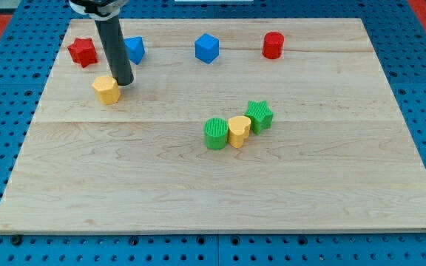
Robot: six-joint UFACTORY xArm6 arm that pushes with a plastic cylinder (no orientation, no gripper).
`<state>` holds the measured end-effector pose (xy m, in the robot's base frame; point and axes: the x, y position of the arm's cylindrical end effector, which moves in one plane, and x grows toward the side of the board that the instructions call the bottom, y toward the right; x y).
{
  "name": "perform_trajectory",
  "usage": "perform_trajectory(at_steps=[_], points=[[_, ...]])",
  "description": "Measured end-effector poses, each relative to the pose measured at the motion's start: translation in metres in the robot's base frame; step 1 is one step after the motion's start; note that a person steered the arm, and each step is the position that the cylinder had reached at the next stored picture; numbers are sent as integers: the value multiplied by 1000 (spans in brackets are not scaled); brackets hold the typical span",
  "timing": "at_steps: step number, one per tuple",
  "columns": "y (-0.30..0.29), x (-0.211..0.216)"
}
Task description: Push the green star slightly up
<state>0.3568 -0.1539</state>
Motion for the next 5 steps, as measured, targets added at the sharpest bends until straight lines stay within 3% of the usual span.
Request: perform_trajectory(at_steps=[2, 4, 5], points=[[-16, -2], [144, -15], [204, -2]])
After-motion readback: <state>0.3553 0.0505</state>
